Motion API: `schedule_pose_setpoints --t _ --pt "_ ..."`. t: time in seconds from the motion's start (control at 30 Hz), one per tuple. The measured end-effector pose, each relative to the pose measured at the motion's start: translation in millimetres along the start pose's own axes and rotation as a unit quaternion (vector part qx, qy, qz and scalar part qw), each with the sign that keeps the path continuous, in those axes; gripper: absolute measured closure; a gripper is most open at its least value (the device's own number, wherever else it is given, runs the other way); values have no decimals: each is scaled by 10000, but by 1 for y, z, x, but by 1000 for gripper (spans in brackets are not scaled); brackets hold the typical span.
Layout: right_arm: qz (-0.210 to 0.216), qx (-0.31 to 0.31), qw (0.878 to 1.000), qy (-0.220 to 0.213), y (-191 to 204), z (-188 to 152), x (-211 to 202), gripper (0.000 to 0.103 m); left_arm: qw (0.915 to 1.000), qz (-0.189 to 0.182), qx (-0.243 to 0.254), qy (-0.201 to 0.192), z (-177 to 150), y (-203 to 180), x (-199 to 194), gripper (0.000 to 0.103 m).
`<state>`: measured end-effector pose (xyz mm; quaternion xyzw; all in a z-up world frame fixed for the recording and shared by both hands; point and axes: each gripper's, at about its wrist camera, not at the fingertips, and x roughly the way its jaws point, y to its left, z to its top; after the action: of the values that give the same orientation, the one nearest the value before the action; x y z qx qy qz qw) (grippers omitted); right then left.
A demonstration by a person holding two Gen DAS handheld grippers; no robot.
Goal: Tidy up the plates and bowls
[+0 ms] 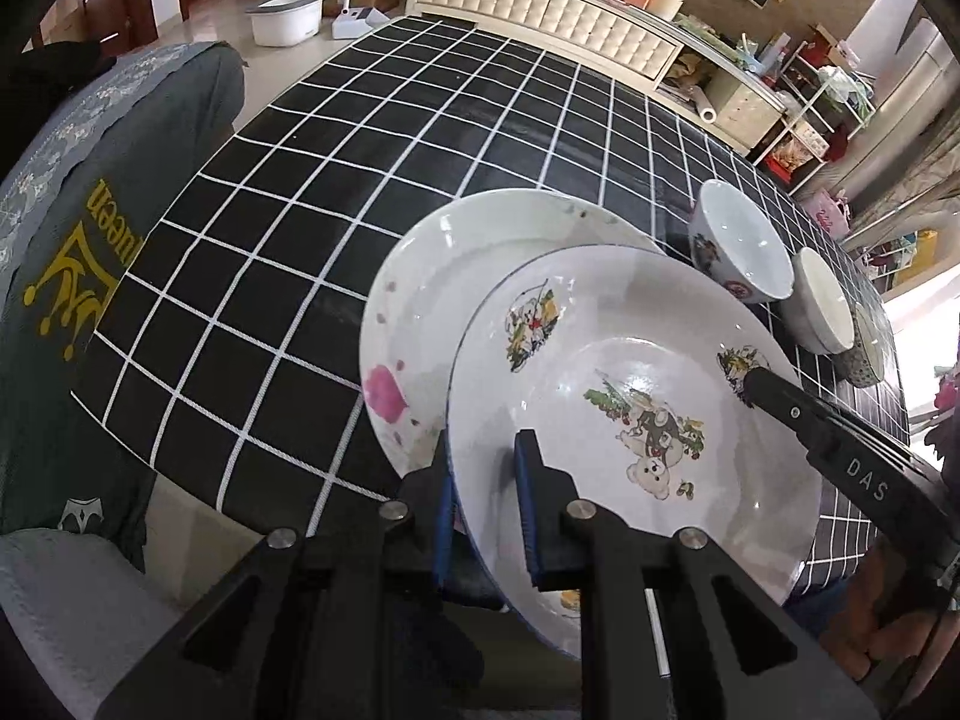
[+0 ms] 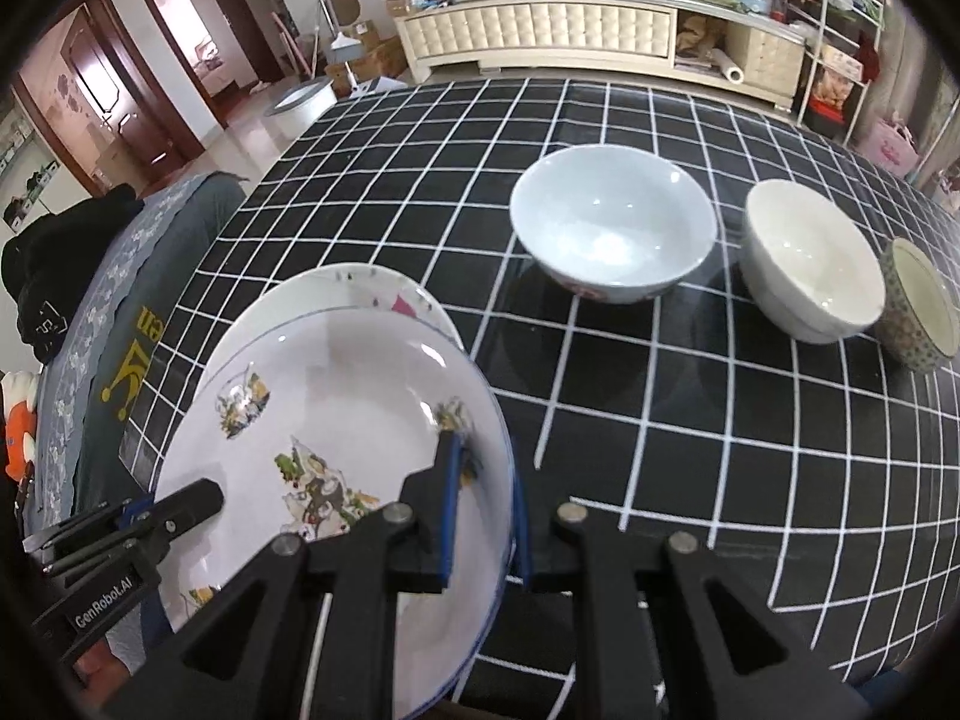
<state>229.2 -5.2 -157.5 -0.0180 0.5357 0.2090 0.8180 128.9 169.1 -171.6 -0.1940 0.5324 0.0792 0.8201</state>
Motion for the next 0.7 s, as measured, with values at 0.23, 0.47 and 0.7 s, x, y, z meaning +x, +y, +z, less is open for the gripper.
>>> schedule_pose_setpoints --t 0.23,0.47,0.7 --pt "-13 -109 9999 60 8 6 11 84 10000 38 -71 33 7 9 5 87" --pt "-23 -152 9996 237 12 10 26 84 9999 76 -121 58 14 17 13 87" --pt "-41 -179 9995 254 12 15 32 84 9999 133 -72 12 22 18 18 87"
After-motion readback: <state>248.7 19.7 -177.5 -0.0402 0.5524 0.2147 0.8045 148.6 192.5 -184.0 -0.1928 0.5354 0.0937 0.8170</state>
